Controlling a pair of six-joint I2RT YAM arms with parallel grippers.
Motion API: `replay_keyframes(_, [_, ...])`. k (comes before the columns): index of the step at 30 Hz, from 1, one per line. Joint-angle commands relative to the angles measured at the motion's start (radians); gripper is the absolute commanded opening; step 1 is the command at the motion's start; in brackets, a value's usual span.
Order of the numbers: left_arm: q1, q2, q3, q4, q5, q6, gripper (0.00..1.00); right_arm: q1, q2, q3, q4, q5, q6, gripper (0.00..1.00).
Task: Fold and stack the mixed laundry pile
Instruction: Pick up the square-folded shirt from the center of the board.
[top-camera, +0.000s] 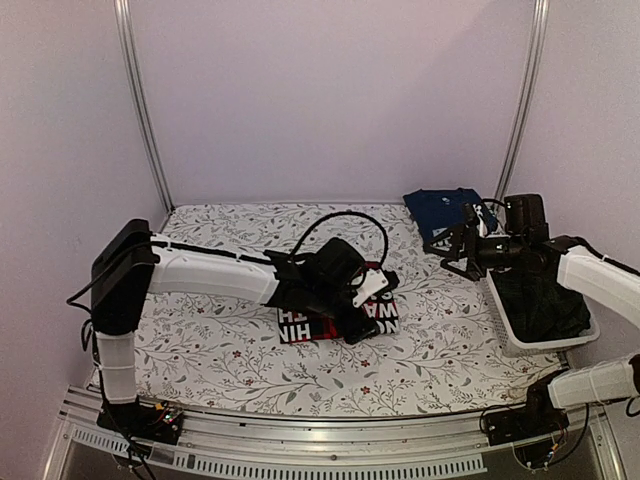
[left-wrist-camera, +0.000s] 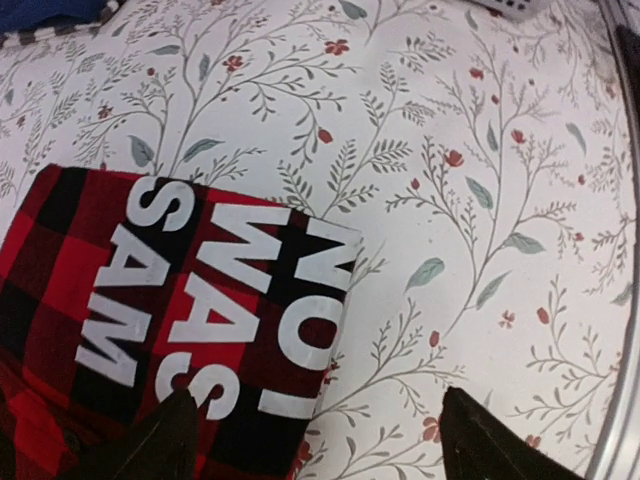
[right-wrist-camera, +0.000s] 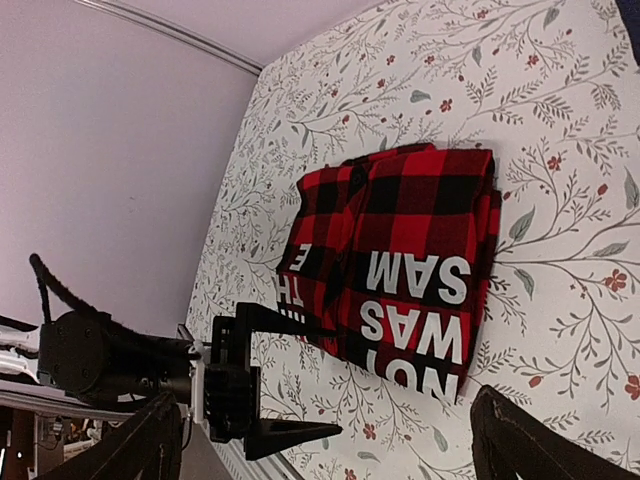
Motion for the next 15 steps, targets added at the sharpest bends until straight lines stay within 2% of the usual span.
replay_keyframes(1, [-0.029, 0.116, 0.096, -0.032, 0.003, 0.144, 0.76, -0.015, 0.062, -0.068, 0.035, -0.049, 0.043, 0.99])
replay_keyframes(9, [-0.053, 0.289, 0.205, -0.009, -0.029, 0.226, 0.42, -0.034, 0.260, -0.121, 0.166, -0.110, 0.078, 0.97])
replay_keyframes(11, [-0.053, 0.303, 0.215, -0.008, -0.036, 0.233, 0.30, -0.034, 0.318, -0.110, 0.177, -0.120, 0.082, 0.95])
replay_keyframes(13, [-0.050, 0.307, 0.214, -0.008, -0.019, 0.231, 0.07, -0.034, 0.370, -0.101, 0.190, -0.127, 0.077, 0.92])
replay_keyframes(14, [-0.050, 0.302, 0.210, -0.006, -0.010, 0.228, 0.00, -0.035, 0.389, -0.097, 0.198, -0.129, 0.075, 0.90])
replay_keyframes(15, [-0.050, 0.295, 0.204, -0.002, -0.002, 0.224, 0.00, -0.034, 0.412, -0.095, 0.208, -0.129, 0.074, 0.90])
